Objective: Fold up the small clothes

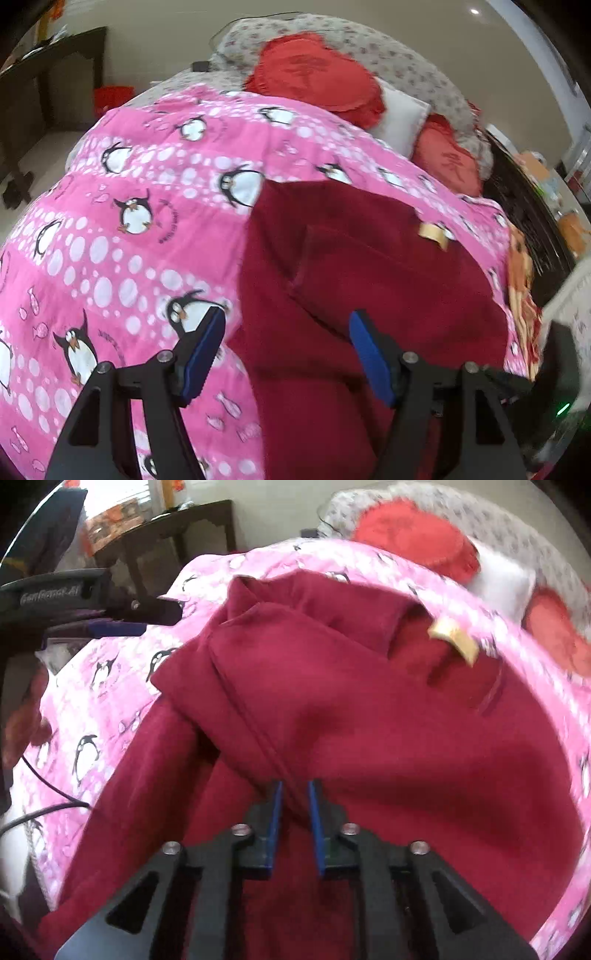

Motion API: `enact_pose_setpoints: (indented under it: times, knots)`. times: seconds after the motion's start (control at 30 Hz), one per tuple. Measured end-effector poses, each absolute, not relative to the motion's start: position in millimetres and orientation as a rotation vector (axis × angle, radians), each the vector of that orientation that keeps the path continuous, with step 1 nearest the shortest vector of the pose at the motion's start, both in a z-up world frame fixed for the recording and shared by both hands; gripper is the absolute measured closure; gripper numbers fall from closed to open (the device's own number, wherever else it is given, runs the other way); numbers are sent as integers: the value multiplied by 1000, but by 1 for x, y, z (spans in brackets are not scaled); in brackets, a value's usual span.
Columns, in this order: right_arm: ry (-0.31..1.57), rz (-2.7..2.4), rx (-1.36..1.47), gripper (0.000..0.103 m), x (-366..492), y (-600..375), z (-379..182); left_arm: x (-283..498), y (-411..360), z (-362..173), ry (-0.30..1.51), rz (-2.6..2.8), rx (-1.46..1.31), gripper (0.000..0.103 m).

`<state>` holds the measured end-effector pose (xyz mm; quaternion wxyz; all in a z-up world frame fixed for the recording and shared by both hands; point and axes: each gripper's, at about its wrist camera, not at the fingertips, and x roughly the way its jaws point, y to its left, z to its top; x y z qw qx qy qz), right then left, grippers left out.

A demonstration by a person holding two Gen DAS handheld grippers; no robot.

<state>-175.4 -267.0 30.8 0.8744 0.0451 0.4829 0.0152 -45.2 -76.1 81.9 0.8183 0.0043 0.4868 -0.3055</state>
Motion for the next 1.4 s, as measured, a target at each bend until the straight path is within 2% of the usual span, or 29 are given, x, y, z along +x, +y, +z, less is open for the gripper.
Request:
enact_pose_setpoints:
  times: [0.03, 0.17, 0.27, 0.33, 0.4, 0.57, 0.6, 0.63, 0.67, 0.7, 0.83, 0.93, 1.17, 1.2, 1.23, 1.3, 1.4]
  knots:
    - [991, 38, 132, 97, -187, -270, 39, -51, -75, 82, 1031, -659, 23, 29]
    - [881, 3, 268, 93, -246, -295, 78, -70, -68, 76, 1085, -697, 33, 29]
    - [827, -135, 343, 84, -289, -327, 92, -86, -61, 72, 1110, -709, 24, 29]
    - [806, -259, 410, 70, -309, -358, 88, -96, -56, 72, 1115, -708, 26, 29]
    - [795, -356, 523, 62, -320, -391, 73, -105, -49, 74, 1120, -704, 27, 29]
    - [807, -368, 835, 63, -306, -458, 21, -128, -21, 91, 1098, -674, 60, 29]
    - [796, -338, 870, 67, -302, -462, 17, -131, -16, 93, 1092, -664, 67, 29]
    - [777, -280, 895, 79, -295, -462, 14, -134, -8, 97, 1085, -649, 74, 28]
    - [766, -269, 874, 86, -291, -460, 16, -136, 0, 100, 1079, -632, 78, 28]
    - [764, -275, 832, 103, -287, -458, 19, -138, 7, 103, 1077, -616, 79, 28]
    - [769, -315, 685, 103, -277, -457, 41, -145, 34, 113, 1071, -571, 67, 28]
    - [750, -373, 557, 103, -278, -458, 58, -152, 42, 112, 1072, -561, 50, 23]
    - [796, -465, 452, 103, -267, -465, 40, -171, 27, 85, 1146, -616, 70, 23]
    - [801, -466, 454, 102, -271, -465, 43, -174, 25, 81, 1158, -629, 73, 23]
    - [814, -461, 459, 97, -277, -463, 50, -177, 22, 75, 1175, -641, 81, 23]
    - [821, -435, 454, 96, -291, -457, 60, -182, 19, 67, 1196, -658, 93, 23]
    - [855, -344, 450, 90, -324, -432, 78, -190, 19, 57, 1209, -678, 112, 23]
